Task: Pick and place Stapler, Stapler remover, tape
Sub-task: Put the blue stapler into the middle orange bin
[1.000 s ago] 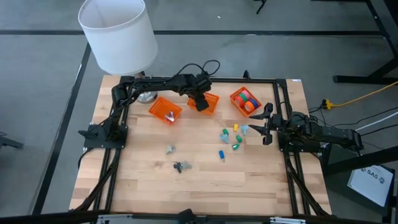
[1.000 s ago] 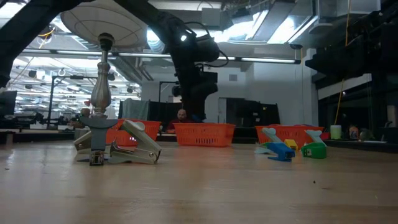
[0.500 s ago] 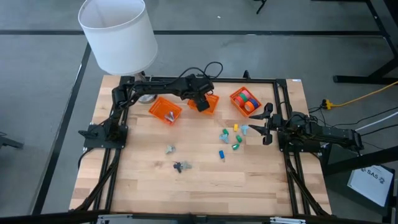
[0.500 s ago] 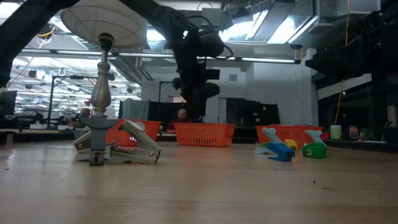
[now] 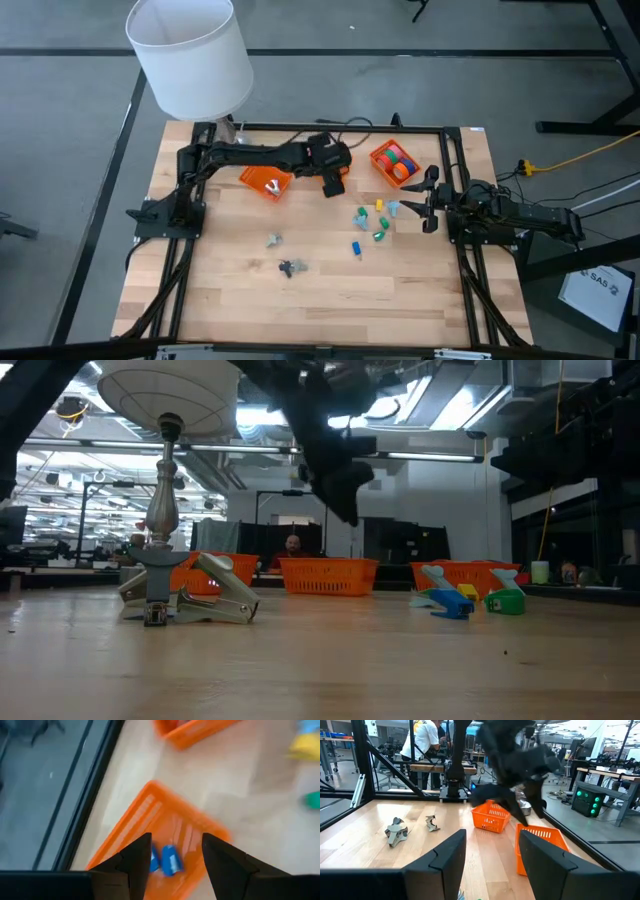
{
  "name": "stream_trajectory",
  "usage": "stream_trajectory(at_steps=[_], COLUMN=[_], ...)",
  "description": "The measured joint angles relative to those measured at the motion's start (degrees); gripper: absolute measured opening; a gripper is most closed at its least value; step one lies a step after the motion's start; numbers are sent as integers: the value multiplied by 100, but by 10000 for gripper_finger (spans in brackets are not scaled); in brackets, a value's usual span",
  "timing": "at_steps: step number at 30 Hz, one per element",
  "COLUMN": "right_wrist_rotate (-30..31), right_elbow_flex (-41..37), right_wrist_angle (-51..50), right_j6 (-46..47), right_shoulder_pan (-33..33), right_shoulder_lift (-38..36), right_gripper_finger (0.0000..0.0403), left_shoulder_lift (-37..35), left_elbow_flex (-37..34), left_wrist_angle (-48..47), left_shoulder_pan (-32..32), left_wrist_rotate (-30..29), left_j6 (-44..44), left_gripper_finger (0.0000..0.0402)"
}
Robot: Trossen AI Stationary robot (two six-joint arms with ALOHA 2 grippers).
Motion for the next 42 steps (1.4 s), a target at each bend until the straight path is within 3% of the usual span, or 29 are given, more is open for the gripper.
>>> stream_trajectory(at_steps=[15,26,33,37,42], right_wrist_rotate=[-2,-1,-2,-2,0], right_elbow_flex=[0,1,2,0,0], right_wrist_angle=[2,1,2,2,2], right_j6=[0,0,0,1,2], right_shoulder_pan=[0,1,2,0,0], right_shoulder_lift=[0,0,0,0,-2], right_gripper_finger=[188,188,188,188,188], left_shoulder_lift=[-5,-5,-5,67,200], left_elbow_flex=[0,0,0,2,-3], left_wrist_angle=[612,1323,1205,1056,918], left_shoulder_pan=[-1214,-2013,-2123,-2067,-2002], left_wrist_rotate=[110,1384,1416,1953,2155], left_j6=[870,1661,1945,1956,2080], left_gripper_finger=[170,169,162,158,150])
